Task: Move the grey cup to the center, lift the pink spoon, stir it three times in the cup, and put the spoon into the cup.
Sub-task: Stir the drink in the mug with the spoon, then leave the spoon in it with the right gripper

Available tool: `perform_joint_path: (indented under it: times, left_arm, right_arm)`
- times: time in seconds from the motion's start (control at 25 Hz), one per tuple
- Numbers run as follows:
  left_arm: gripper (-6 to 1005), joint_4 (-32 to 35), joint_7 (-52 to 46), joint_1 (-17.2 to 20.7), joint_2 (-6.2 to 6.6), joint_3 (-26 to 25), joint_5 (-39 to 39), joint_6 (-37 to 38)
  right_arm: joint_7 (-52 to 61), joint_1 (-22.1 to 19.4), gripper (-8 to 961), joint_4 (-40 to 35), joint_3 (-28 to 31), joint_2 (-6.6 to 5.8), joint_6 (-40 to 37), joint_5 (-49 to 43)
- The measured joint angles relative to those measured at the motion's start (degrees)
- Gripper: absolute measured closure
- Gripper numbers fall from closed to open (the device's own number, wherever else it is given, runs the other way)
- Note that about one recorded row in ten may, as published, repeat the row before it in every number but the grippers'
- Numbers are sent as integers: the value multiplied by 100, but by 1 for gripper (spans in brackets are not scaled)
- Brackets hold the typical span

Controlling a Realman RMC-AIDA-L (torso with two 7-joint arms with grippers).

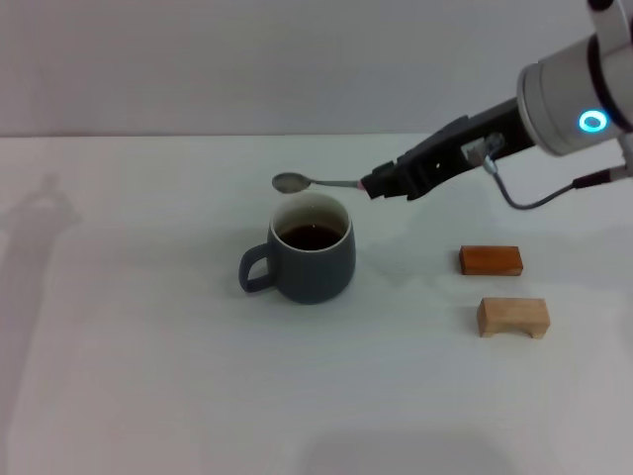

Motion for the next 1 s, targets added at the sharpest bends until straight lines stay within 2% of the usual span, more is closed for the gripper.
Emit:
perform_joint_path:
  times: [0.28, 0.48, 0.64, 0.8, 1.0]
  left_arm:
    - [1001, 24, 0, 0, 1, 3, 0, -9]
    - [1001, 32, -3, 0, 1, 4, 0, 7]
    - [1001, 41, -4, 0, 1, 26, 0, 21]
    - [1001, 42, -7, 19, -3, 31, 0, 32]
    - [1001, 41, -2, 29, -8, 41, 0, 35]
  right_arm:
    - [250, 254, 847, 107, 184, -38, 429, -407]
    - [296, 480, 847, -123, 271, -107, 673, -564]
    - [259, 709, 847, -504, 272, -165, 776, -605]
    - [187, 1074, 847, -1161, 238, -278, 782, -623]
    - [38, 1400, 847, -1626, 207, -296, 766, -688]
